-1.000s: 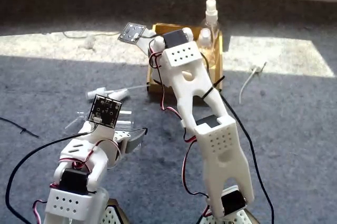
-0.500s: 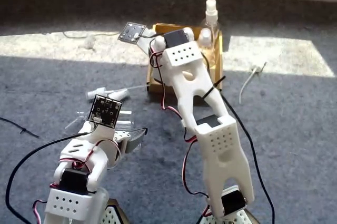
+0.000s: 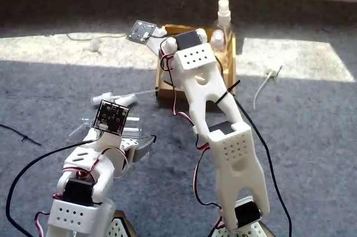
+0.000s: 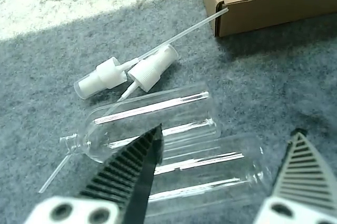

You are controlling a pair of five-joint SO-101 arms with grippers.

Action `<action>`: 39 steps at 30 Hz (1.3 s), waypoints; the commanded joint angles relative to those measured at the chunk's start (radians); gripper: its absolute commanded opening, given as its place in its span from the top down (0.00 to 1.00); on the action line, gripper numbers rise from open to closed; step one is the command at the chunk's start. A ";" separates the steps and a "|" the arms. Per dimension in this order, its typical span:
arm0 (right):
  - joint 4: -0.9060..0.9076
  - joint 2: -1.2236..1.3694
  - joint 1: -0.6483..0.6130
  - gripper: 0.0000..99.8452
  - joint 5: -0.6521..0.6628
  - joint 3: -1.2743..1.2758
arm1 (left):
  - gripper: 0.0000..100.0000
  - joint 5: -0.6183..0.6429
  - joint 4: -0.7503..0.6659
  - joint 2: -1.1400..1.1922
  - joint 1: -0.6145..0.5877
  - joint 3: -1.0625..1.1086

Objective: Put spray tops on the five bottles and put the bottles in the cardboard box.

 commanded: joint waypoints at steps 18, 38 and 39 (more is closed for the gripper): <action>-0.018 0.107 0.016 0.74 0.003 -0.061 | 0.66 -0.006 -0.012 -0.016 -0.008 -0.005; -0.056 0.101 0.031 0.81 0.003 -0.074 | 0.66 -0.006 -0.012 -0.016 -0.008 -0.005; -0.054 0.102 0.031 0.81 0.003 -0.094 | 0.66 -0.006 -0.012 -0.016 -0.008 -0.005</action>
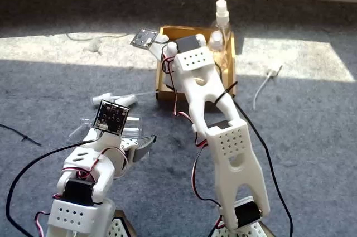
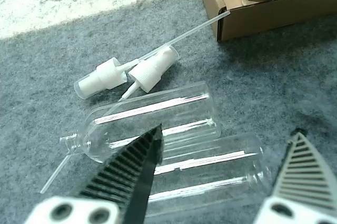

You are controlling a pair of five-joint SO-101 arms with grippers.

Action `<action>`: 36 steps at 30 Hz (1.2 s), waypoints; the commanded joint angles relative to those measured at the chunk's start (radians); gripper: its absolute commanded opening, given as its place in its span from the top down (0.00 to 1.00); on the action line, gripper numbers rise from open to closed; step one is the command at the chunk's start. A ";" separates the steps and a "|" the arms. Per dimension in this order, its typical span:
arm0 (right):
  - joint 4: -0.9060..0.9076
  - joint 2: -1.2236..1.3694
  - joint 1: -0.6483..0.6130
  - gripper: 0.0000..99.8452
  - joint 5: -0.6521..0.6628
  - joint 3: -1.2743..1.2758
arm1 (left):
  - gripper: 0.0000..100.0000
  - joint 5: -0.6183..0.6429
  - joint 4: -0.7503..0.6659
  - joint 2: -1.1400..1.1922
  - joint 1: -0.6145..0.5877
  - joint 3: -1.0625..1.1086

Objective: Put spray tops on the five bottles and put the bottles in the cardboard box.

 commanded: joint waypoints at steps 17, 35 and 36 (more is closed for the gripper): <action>0.262 -0.013 0.010 0.81 0.002 -0.455 | 0.66 -0.006 -0.012 -0.016 -0.008 -0.005; 0.286 -0.142 -0.071 0.81 -0.098 -0.545 | 0.66 -0.006 -0.015 -0.016 -0.008 -0.004; 0.286 -0.177 -0.073 0.81 -0.107 -0.493 | 0.66 -0.006 -0.015 -0.016 -0.008 -0.004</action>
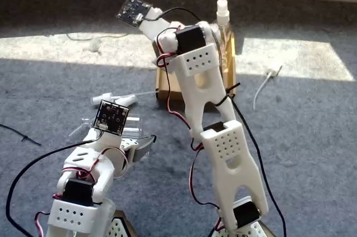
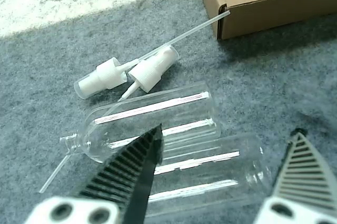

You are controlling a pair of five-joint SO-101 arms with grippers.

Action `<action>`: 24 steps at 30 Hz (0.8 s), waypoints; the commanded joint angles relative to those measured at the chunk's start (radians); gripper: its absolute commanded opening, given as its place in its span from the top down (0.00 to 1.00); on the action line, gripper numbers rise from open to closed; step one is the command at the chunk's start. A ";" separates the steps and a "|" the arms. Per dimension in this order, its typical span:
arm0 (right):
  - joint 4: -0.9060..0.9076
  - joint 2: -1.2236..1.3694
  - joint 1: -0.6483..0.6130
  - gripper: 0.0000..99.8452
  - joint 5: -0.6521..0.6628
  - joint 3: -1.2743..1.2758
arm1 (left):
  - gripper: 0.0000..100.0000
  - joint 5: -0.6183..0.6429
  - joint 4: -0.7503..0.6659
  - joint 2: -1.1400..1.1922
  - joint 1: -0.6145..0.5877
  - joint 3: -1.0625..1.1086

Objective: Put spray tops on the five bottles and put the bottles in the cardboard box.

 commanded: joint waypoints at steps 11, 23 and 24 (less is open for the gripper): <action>0.022 -0.766 -0.076 0.81 -0.032 0.823 | 0.66 -0.006 -0.018 -0.016 -0.013 0.012; -0.145 -1.107 0.627 0.81 -0.069 1.537 | 0.66 -0.006 -0.018 -0.016 -0.015 0.016; -0.189 -1.082 0.696 0.81 -0.130 1.549 | 0.66 -0.006 -0.018 -0.016 -0.015 0.016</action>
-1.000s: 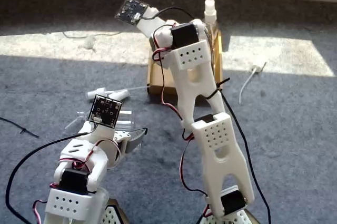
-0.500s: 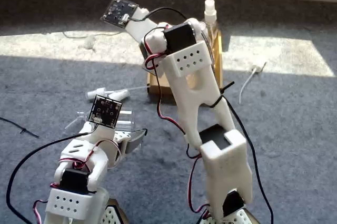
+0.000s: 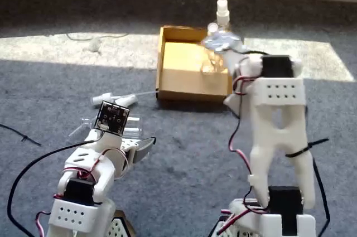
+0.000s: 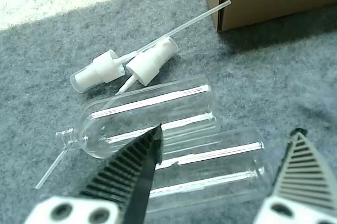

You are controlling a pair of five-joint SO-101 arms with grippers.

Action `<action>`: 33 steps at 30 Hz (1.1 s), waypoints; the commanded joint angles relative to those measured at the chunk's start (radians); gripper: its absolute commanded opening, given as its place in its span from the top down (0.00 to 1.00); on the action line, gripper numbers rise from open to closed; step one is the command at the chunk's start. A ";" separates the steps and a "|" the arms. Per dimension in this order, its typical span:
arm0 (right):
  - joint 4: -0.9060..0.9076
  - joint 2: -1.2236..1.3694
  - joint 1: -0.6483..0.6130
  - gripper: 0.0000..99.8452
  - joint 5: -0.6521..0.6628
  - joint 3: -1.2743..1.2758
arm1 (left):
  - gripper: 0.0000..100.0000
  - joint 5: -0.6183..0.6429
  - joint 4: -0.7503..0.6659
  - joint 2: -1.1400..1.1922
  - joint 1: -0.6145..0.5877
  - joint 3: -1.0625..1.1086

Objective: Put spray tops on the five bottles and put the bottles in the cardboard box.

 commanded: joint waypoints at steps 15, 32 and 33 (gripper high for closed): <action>-0.266 0.826 0.624 0.79 -1.149 -0.308 | 0.66 -0.006 -0.014 -0.016 -0.015 -0.004; 0.105 0.708 0.475 0.63 -0.226 -1.047 | 0.66 -0.006 -0.014 -0.016 -0.013 -0.002; 0.105 0.659 0.460 0.63 -0.098 -0.990 | 0.66 -0.006 -0.015 -0.016 -0.013 -0.001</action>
